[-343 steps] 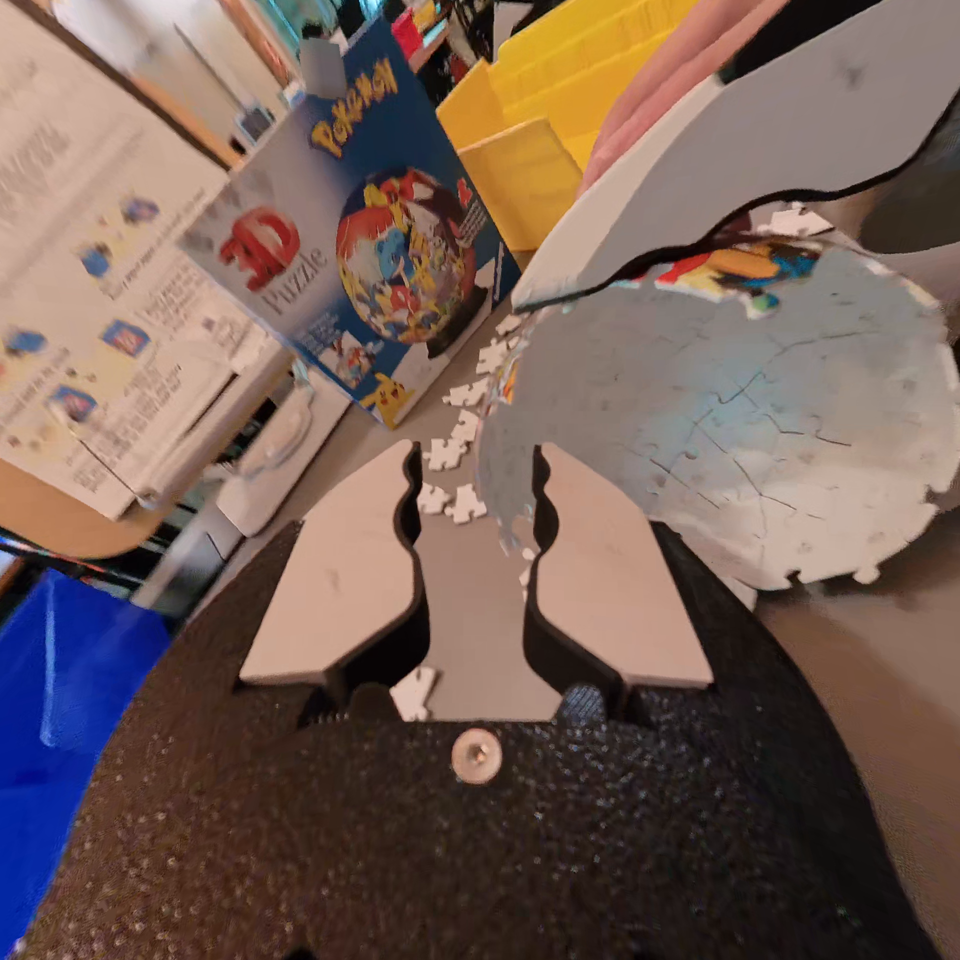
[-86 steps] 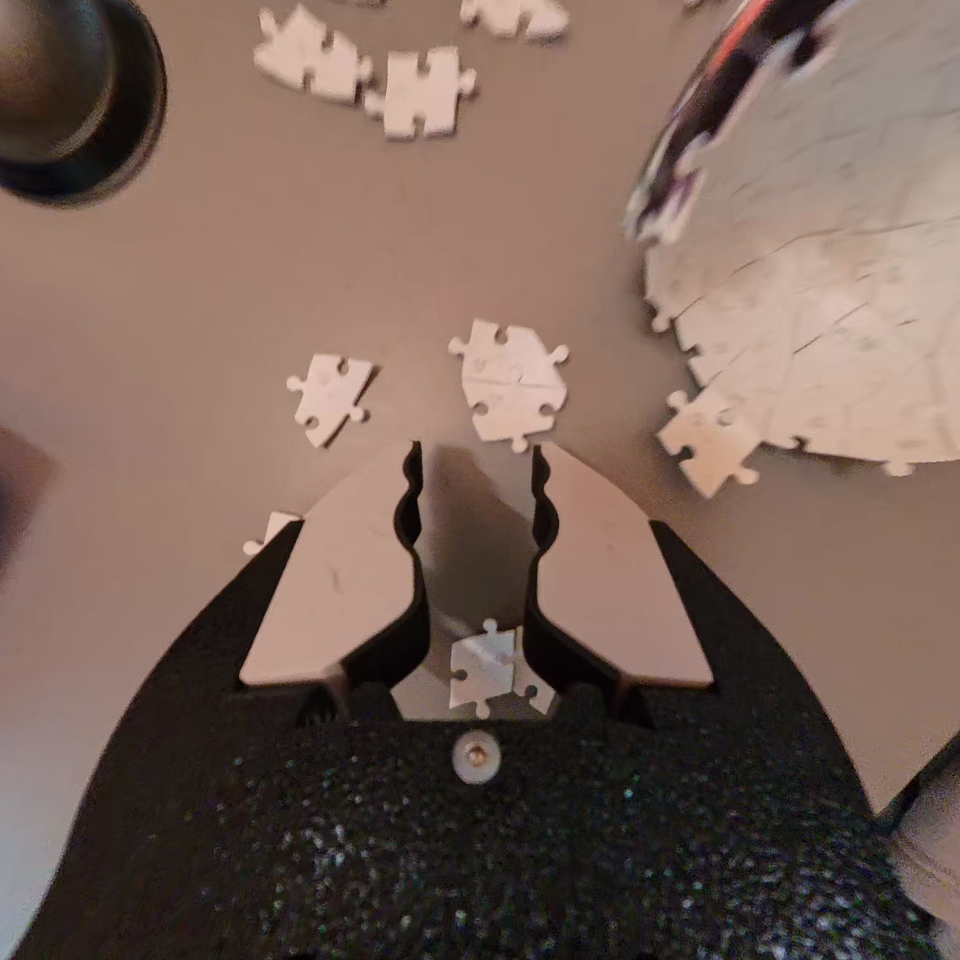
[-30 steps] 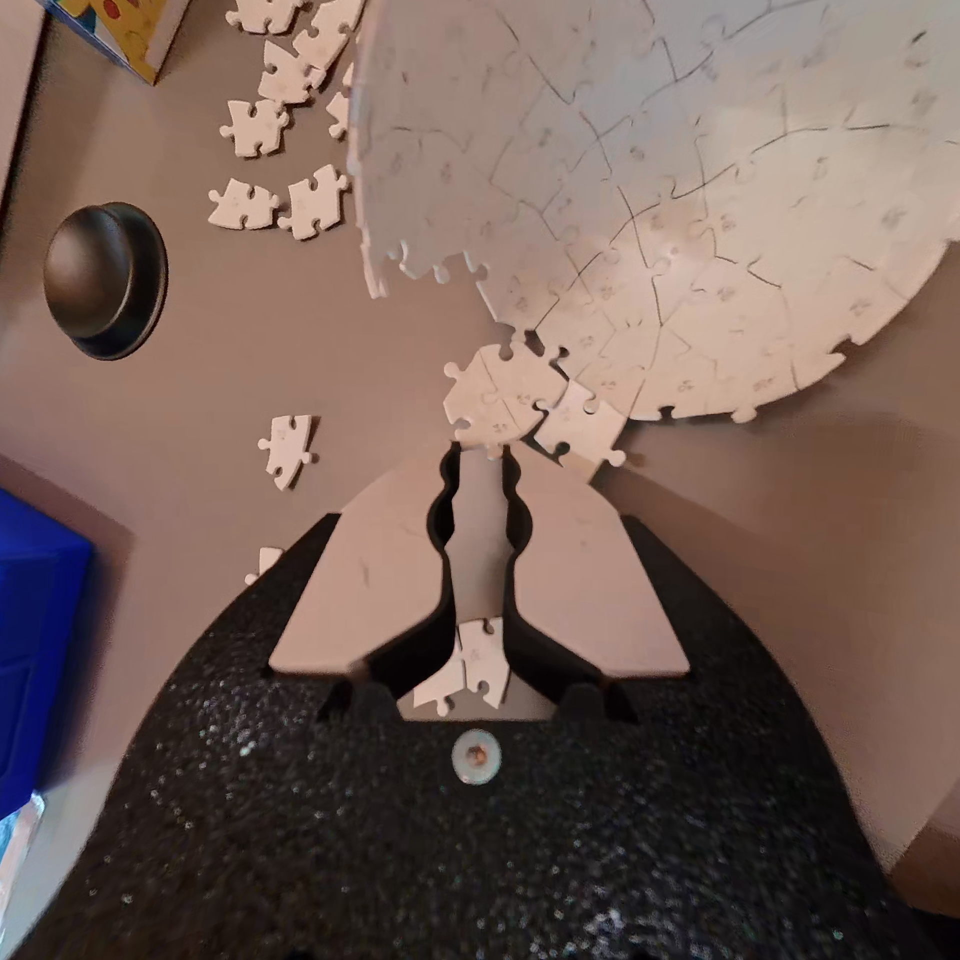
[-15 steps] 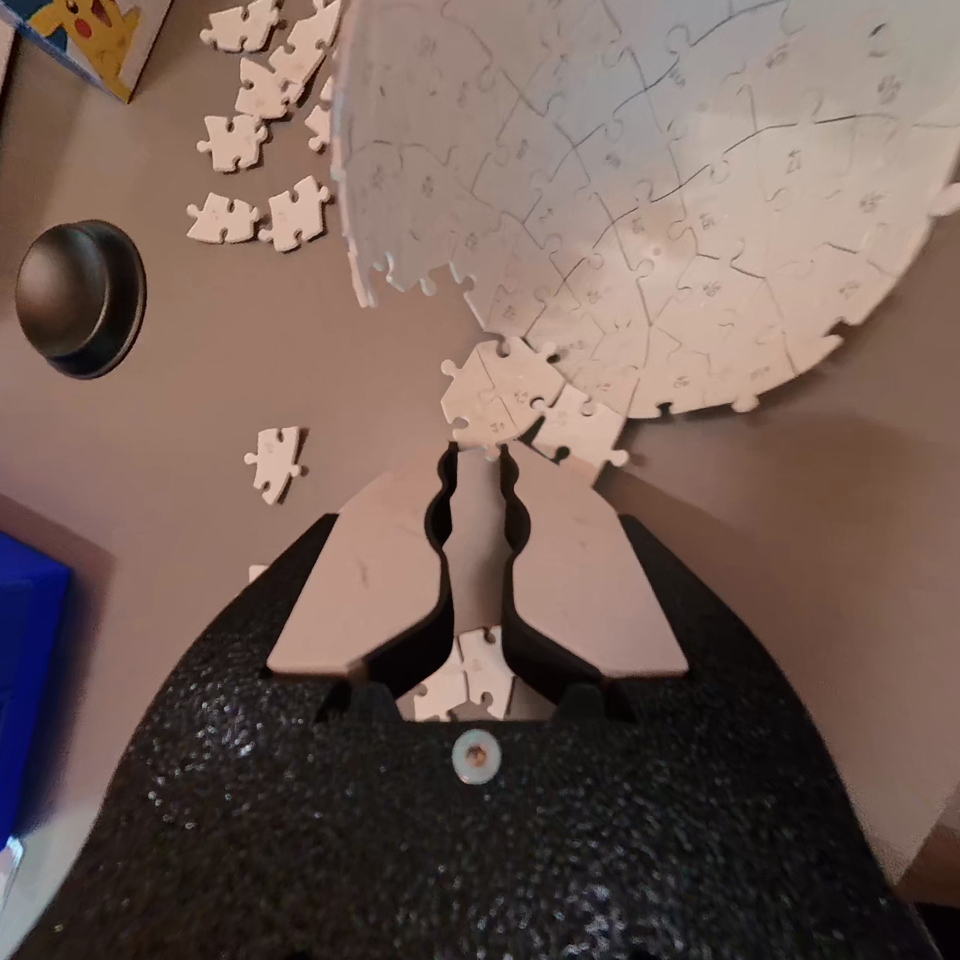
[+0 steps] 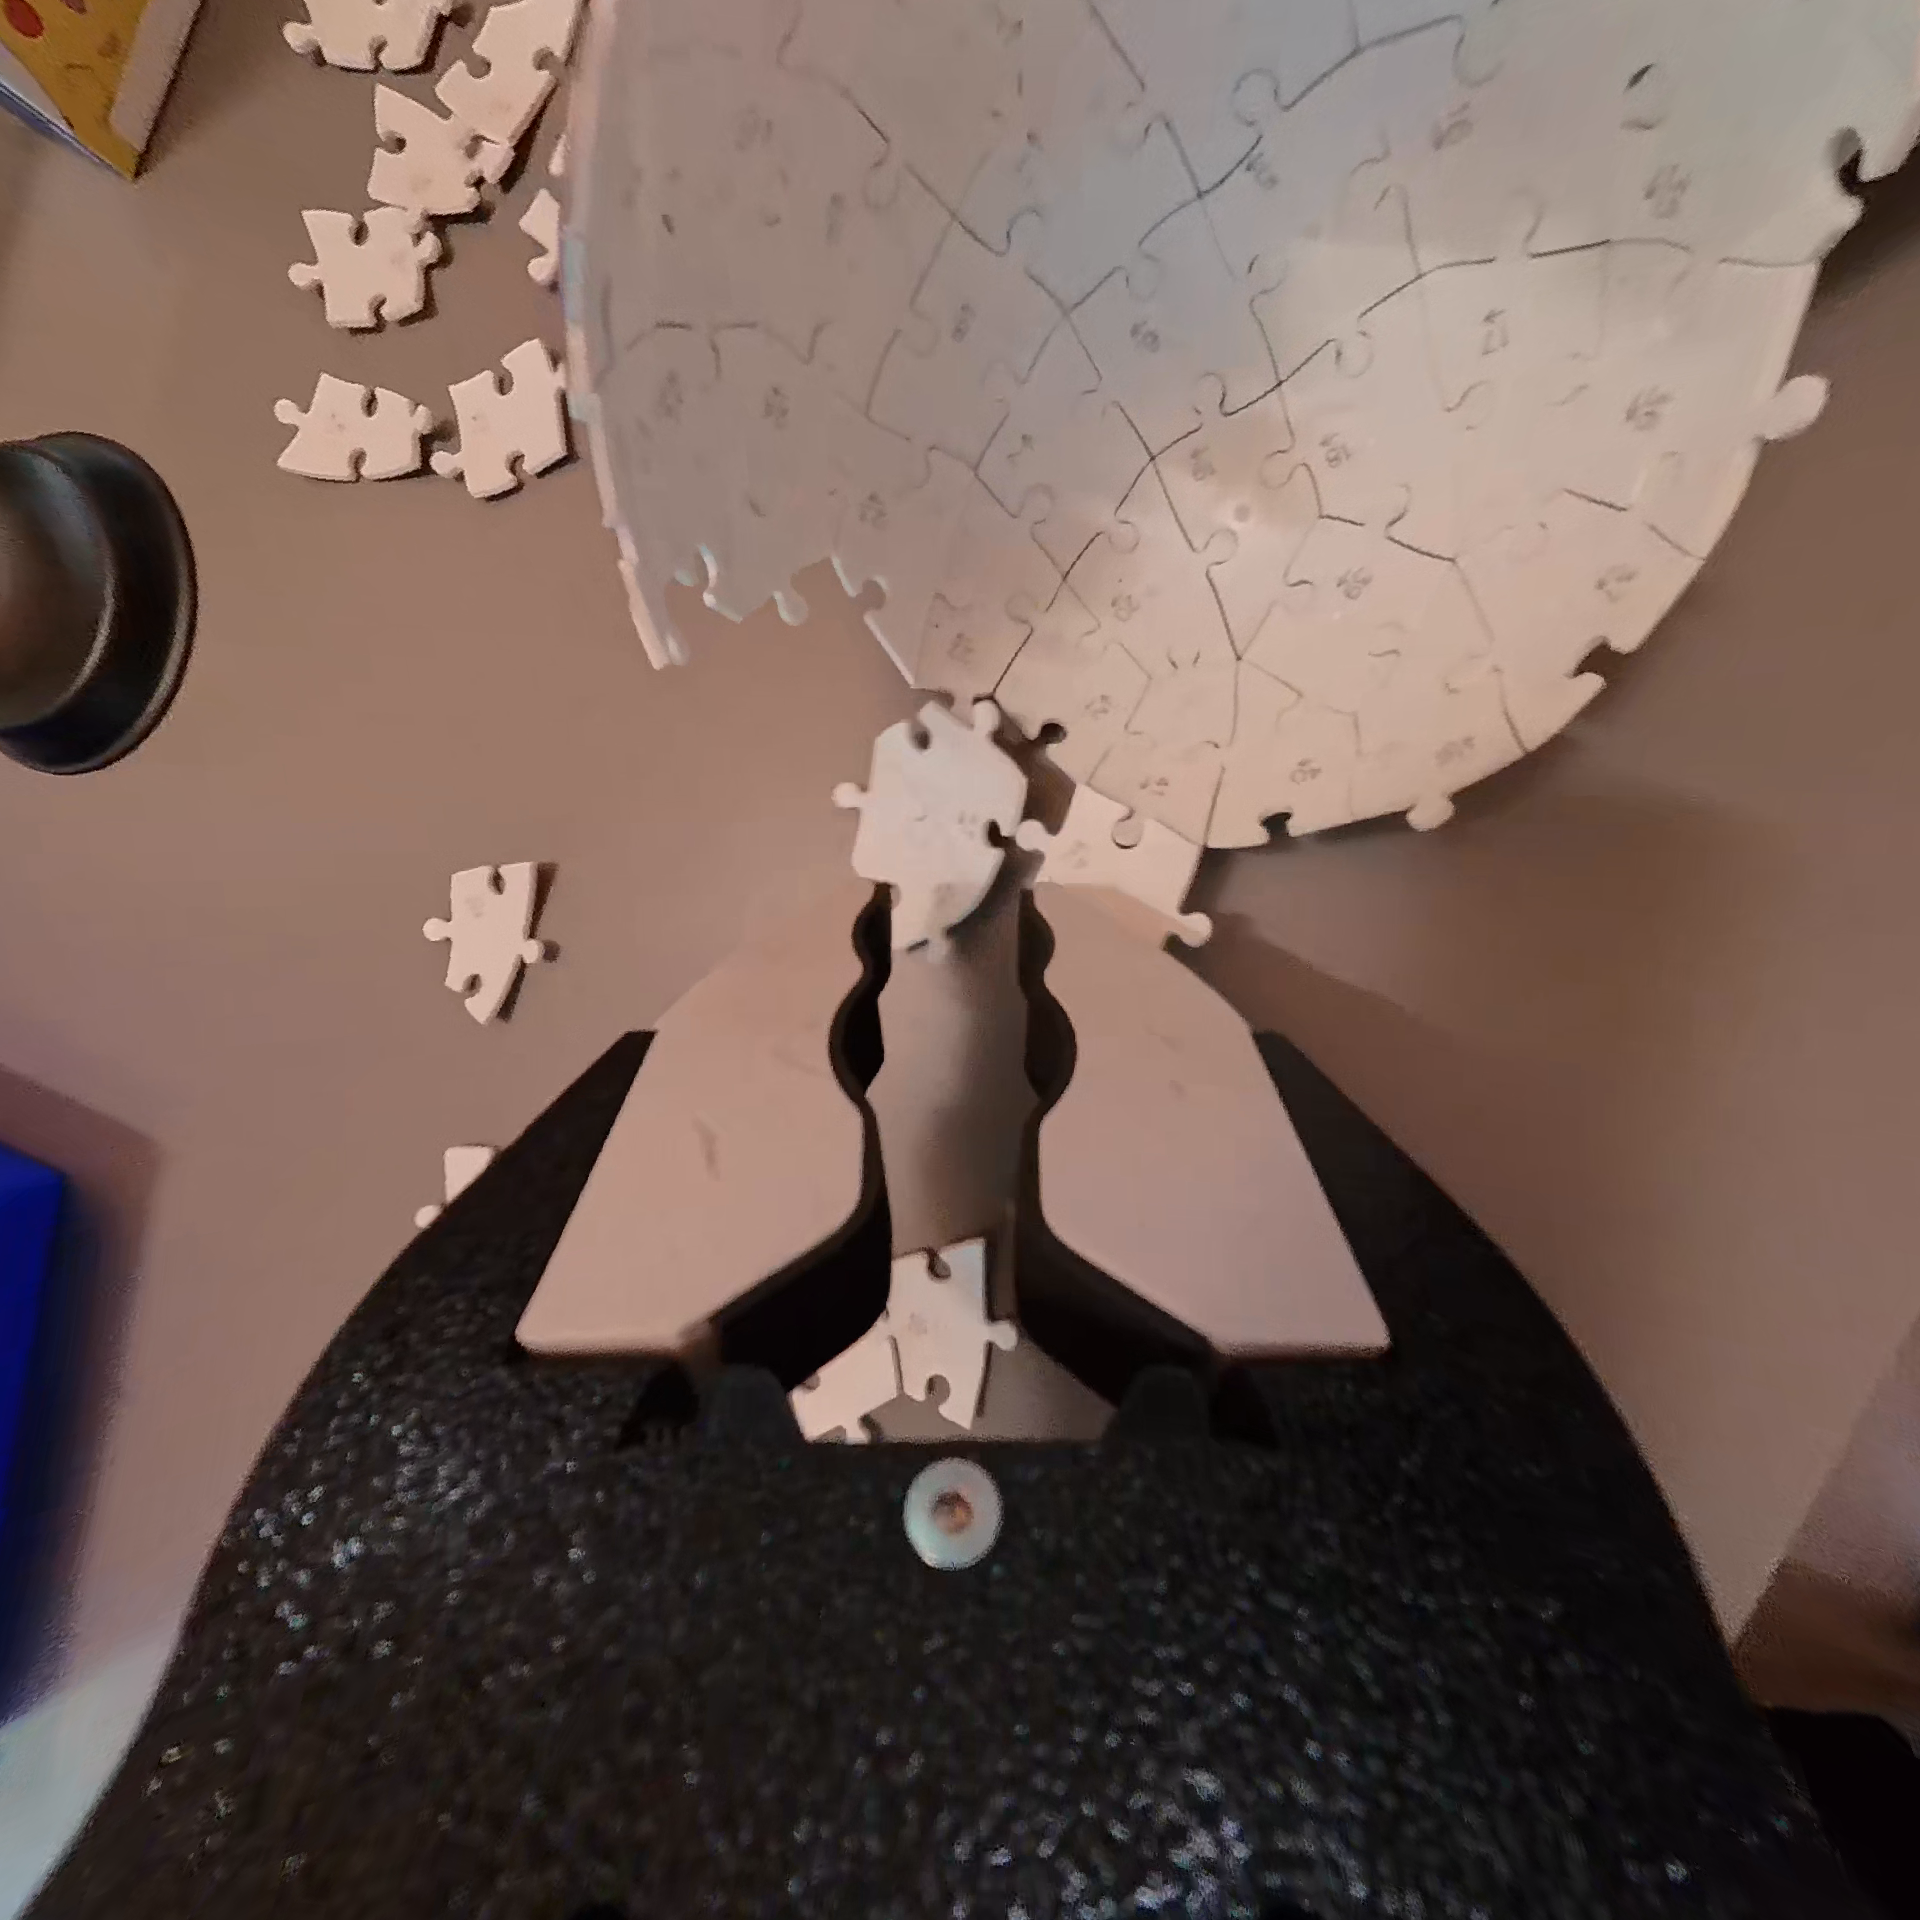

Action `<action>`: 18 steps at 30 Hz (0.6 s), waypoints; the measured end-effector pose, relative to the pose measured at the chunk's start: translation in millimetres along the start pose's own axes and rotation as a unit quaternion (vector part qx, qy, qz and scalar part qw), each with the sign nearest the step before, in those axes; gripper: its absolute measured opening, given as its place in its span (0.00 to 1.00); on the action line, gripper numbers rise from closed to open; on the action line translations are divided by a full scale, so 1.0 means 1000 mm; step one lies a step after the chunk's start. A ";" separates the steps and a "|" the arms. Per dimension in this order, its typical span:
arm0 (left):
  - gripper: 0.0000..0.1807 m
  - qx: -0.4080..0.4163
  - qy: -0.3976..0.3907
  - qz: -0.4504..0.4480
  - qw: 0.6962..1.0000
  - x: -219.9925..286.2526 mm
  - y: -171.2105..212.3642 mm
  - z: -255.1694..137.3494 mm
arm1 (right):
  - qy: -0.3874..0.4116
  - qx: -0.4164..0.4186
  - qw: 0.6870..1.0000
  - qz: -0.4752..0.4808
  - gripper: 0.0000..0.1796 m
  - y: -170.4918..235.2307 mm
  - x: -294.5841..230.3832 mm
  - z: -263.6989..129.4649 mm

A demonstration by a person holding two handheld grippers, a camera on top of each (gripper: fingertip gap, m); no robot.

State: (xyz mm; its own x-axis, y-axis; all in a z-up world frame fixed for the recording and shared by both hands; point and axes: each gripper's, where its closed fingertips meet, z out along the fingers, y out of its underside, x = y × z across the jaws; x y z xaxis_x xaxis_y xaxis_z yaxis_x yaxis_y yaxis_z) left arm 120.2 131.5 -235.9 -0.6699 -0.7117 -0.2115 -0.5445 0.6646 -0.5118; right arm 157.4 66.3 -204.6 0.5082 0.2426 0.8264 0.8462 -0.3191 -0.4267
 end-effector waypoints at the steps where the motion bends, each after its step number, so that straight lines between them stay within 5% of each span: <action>1: 0.13 0.000 0.006 -0.005 1.000 0.001 0.000 -0.001 | 0.000 0.000 1.000 0.000 0.70 0.000 0.000 0.000; 11: 0.16 0.068 0.013 -0.173 0.982 -0.033 -0.004 0.011 | 0.000 -0.004 1.000 -0.005 0.70 -0.001 -0.001 0.000; 18: 0.16 0.092 0.006 -0.139 0.986 -0.020 -0.016 -0.002 | -0.004 -0.006 1.000 -0.003 0.70 0.001 -0.002 -0.002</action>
State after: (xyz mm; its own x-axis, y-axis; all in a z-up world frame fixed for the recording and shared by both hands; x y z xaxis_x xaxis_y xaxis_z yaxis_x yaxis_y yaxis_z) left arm 141.3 135.8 -221.3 -0.5139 -0.8572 -0.0323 -0.6086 0.3908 -0.6906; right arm 156.8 64.0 -205.5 0.5041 0.2520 0.8261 0.8476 -0.3280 -0.4172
